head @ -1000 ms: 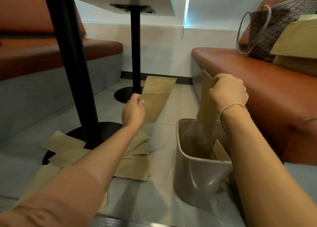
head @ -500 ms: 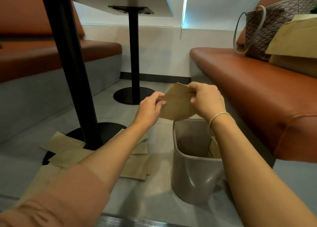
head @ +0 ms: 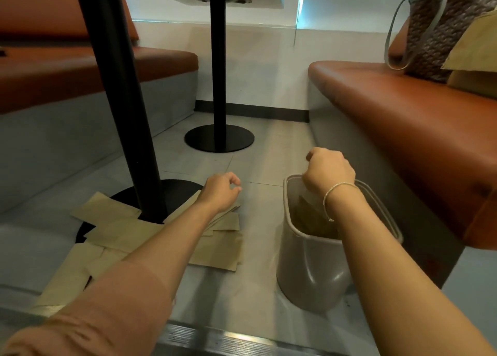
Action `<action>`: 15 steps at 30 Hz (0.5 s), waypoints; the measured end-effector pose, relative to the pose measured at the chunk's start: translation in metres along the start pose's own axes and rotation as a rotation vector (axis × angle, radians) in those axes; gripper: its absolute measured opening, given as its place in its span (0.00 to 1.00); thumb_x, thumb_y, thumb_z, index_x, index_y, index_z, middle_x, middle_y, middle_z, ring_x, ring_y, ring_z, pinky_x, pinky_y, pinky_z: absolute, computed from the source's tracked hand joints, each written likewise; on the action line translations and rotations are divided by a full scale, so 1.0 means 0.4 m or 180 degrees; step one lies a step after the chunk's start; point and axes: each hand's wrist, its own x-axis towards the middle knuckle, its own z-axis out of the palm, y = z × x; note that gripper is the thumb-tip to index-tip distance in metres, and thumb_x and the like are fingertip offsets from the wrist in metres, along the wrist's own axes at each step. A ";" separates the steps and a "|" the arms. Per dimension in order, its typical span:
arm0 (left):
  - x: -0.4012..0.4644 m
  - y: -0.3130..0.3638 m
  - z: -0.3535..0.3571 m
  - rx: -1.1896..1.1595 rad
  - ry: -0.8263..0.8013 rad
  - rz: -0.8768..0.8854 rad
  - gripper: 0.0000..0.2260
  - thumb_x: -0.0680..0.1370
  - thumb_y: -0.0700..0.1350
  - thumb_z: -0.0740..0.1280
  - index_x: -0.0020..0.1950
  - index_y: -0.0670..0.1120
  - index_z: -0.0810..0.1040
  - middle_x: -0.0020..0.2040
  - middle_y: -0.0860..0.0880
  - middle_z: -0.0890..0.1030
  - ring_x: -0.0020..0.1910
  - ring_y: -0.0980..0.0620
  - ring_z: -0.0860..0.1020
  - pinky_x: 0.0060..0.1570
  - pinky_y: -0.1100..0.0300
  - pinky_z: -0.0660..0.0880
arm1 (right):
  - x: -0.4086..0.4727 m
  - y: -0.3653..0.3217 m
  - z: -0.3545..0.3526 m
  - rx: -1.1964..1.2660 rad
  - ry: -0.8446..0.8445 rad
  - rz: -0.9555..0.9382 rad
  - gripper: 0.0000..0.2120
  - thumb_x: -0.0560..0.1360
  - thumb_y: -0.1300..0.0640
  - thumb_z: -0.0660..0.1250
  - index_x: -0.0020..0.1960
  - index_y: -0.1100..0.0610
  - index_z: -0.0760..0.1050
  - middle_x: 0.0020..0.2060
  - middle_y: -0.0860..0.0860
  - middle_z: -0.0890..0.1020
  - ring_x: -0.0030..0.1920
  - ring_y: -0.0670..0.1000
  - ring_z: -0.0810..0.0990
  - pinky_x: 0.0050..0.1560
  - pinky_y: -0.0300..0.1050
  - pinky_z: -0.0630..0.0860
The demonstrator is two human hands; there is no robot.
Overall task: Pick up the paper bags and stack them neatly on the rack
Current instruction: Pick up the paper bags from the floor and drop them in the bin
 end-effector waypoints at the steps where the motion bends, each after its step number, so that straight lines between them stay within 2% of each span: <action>1: 0.000 -0.022 0.001 0.0037 -0.0032 -0.0062 0.09 0.79 0.44 0.63 0.58 0.45 0.76 0.60 0.46 0.76 0.59 0.47 0.74 0.55 0.58 0.70 | -0.001 -0.012 0.022 0.0001 -0.0018 -0.0121 0.14 0.77 0.60 0.62 0.62 0.56 0.72 0.55 0.57 0.78 0.54 0.57 0.77 0.53 0.50 0.75; 8: 0.010 -0.227 0.023 0.0723 -0.0260 -0.0693 0.09 0.80 0.40 0.58 0.53 0.40 0.77 0.52 0.44 0.78 0.51 0.46 0.77 0.50 0.55 0.75 | -0.005 -0.131 0.203 -0.0085 -0.0358 -0.0872 0.13 0.76 0.60 0.61 0.61 0.56 0.74 0.56 0.56 0.78 0.57 0.57 0.75 0.53 0.49 0.74; 11: 0.017 -0.312 0.041 0.1075 -0.0438 -0.0988 0.12 0.80 0.39 0.57 0.59 0.39 0.75 0.58 0.41 0.77 0.56 0.43 0.76 0.52 0.54 0.75 | -0.008 -0.163 0.312 -0.0108 -0.0731 -0.1004 0.14 0.76 0.60 0.60 0.61 0.56 0.73 0.57 0.56 0.77 0.58 0.57 0.75 0.54 0.48 0.73; 15: 0.035 -0.416 0.077 0.1121 -0.0553 -0.1147 0.15 0.80 0.43 0.59 0.67 0.42 0.68 0.66 0.40 0.68 0.62 0.43 0.71 0.55 0.55 0.71 | -0.008 -0.166 0.454 -0.0267 -0.1286 -0.0981 0.15 0.76 0.62 0.58 0.62 0.56 0.73 0.58 0.55 0.76 0.58 0.56 0.75 0.53 0.47 0.74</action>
